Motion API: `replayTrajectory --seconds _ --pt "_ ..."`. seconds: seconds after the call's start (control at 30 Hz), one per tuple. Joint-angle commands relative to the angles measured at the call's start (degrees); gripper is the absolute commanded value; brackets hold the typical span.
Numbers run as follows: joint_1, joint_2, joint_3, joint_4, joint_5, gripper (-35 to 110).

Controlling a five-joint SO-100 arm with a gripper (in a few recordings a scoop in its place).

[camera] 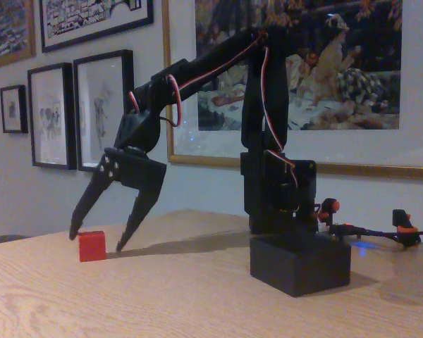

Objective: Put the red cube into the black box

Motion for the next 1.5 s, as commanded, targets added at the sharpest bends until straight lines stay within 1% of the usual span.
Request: replayTrajectory --seconds 0.0,0.73,0.87,1.03,1.17,1.27,1.3,1.47 --pt "-0.5 0.2 -0.4 -0.3 -0.6 24" --pt "-0.6 -0.4 0.1 -2.8 0.8 9" --pt "0.1 3.8 -0.1 0.0 1.3 8" --pt "2.7 12.0 -1.6 7.4 3.3 7" --pt "8.1 18.4 -2.2 13.4 8.4 8" --pt "12.9 22.1 -1.6 16.2 16.6 3" --pt "14.7 23.6 -1.2 17.8 20.8 0" --pt "20.0 30.4 4.0 22.9 33.0 -1"
